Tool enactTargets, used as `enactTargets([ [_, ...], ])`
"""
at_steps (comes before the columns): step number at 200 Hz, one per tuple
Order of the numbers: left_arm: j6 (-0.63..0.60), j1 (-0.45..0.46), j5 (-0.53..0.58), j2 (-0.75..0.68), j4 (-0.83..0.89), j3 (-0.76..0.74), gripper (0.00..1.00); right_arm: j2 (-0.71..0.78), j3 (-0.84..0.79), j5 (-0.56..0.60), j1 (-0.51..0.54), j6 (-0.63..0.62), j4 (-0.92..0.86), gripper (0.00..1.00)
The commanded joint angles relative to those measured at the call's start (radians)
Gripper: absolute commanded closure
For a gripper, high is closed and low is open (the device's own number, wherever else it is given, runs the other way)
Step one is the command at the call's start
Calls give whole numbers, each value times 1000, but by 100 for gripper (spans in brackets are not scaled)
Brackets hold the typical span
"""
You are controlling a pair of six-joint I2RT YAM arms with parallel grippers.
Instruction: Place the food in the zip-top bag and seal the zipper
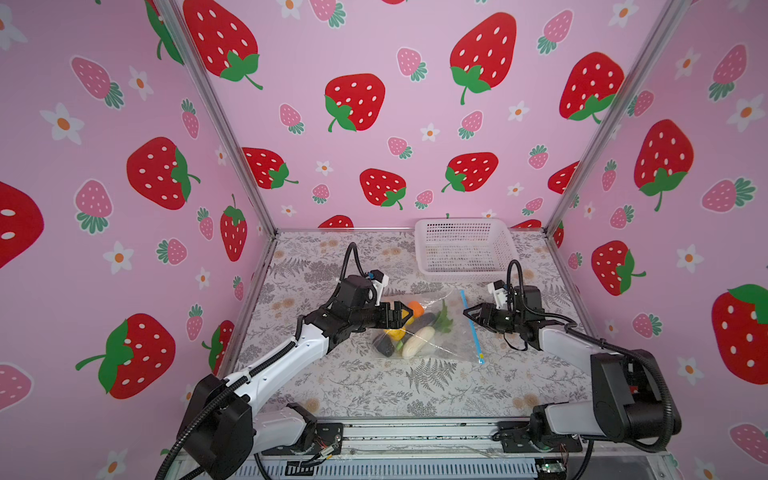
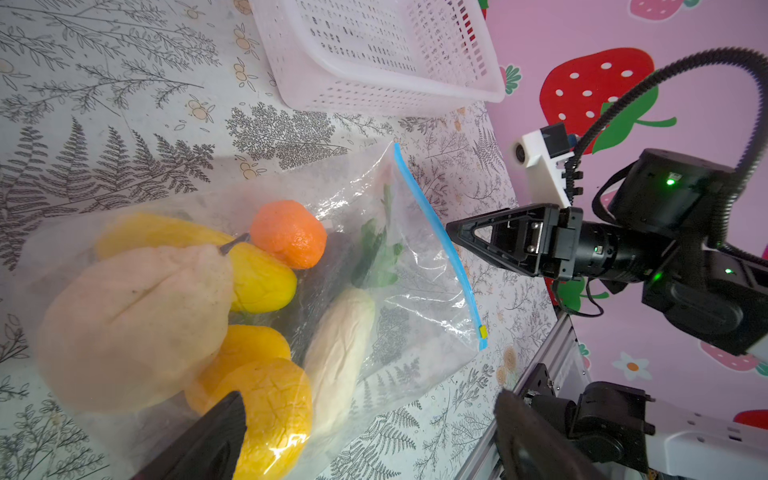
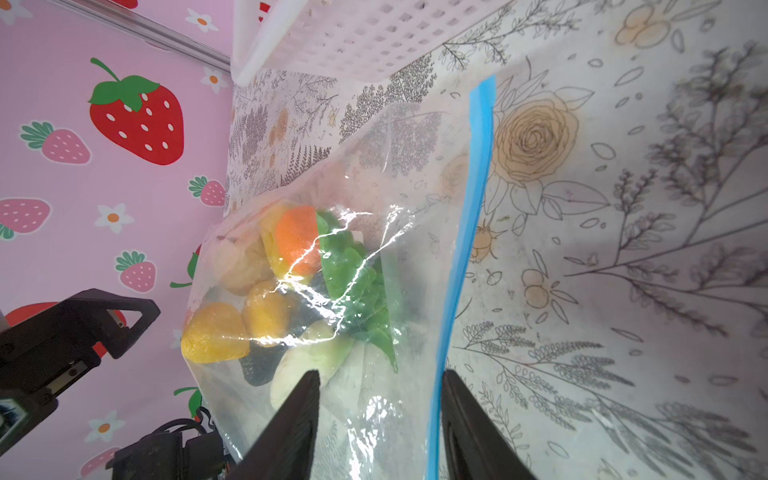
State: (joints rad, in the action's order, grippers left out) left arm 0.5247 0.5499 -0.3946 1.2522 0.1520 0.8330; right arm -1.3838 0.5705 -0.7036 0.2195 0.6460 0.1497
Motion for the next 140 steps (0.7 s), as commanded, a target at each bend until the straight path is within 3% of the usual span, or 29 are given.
enactTargets([
  [1,13,12,-29,29,-28,14,5,29,32,8,-3,-22,-22,50],
  [140,16,64,-40,99,-20,-6,4,64,98,25,-2,-32,-48,43],
])
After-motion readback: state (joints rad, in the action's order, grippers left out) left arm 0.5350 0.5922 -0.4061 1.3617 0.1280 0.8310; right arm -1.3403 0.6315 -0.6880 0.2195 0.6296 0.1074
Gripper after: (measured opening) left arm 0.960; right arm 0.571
